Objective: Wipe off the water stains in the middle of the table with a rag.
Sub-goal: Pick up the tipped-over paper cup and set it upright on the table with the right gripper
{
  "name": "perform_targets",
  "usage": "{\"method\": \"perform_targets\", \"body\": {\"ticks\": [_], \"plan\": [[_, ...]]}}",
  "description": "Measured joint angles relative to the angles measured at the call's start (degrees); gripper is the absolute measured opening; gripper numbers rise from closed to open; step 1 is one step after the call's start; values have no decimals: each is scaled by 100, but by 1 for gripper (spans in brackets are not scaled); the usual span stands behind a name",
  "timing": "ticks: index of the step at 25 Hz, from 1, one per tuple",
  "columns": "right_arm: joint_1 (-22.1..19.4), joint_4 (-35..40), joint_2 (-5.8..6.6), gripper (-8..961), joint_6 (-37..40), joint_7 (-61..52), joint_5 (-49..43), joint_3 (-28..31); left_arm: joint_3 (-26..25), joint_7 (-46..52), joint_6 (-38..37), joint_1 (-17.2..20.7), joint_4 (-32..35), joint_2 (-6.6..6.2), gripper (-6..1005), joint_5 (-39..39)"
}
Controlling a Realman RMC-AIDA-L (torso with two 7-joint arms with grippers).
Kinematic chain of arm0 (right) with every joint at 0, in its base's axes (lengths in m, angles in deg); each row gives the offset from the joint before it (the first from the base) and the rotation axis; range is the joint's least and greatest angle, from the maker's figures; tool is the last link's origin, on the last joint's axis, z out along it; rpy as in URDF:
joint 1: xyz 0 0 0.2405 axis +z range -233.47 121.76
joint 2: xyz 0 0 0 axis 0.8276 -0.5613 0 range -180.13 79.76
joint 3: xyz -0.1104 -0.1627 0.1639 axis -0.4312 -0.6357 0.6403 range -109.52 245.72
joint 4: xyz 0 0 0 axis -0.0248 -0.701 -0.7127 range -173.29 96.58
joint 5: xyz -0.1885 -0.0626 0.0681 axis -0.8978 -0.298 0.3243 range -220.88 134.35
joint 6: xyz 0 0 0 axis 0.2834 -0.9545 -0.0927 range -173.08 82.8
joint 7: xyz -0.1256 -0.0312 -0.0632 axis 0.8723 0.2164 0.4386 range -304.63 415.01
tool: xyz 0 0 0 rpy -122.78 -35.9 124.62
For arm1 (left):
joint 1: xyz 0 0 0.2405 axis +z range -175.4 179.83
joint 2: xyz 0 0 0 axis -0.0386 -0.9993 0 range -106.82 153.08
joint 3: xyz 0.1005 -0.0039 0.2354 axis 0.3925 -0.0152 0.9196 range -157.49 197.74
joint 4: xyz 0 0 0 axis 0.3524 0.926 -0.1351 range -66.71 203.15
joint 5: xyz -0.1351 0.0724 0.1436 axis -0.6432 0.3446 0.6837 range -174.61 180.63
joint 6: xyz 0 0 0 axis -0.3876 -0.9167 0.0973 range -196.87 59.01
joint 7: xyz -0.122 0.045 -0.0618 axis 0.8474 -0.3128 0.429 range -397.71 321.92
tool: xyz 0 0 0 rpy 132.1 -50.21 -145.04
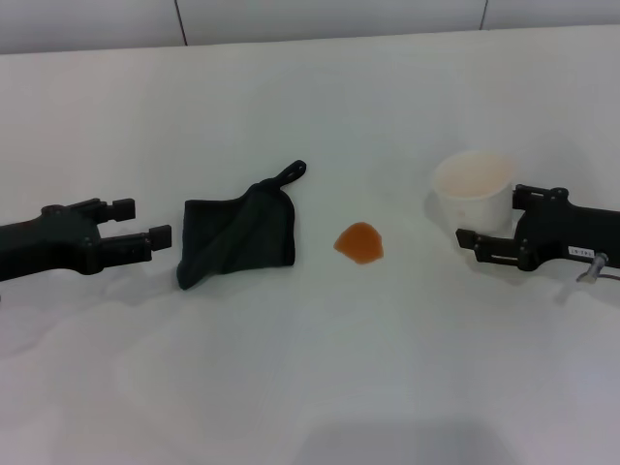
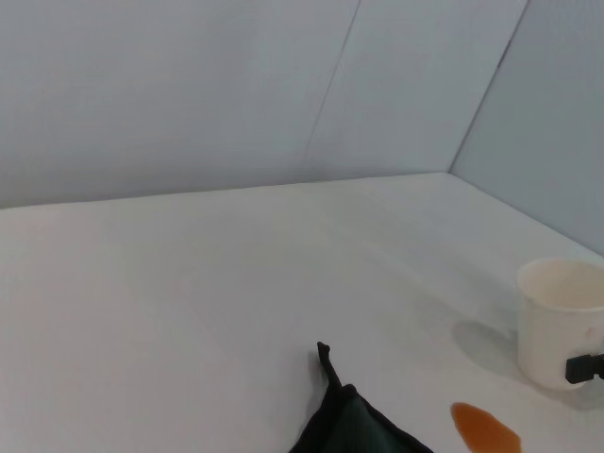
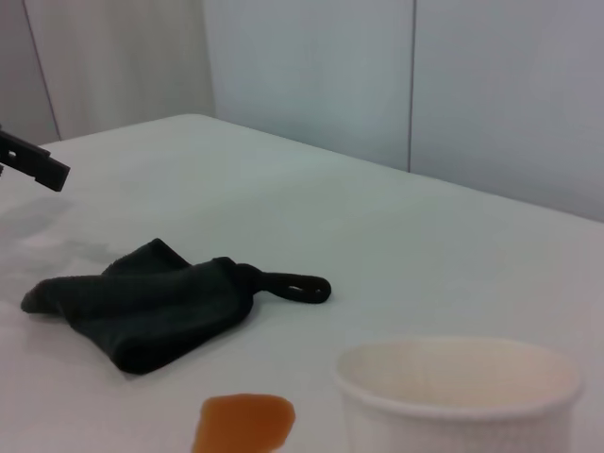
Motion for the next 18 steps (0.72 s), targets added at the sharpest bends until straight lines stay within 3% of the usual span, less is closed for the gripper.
{"method": "perform_targets", "body": {"ticks": [18], "plan": [[15,28,4,734,-83,-43,1,15,-8,1,0,-5,0,0,771,0]]}}
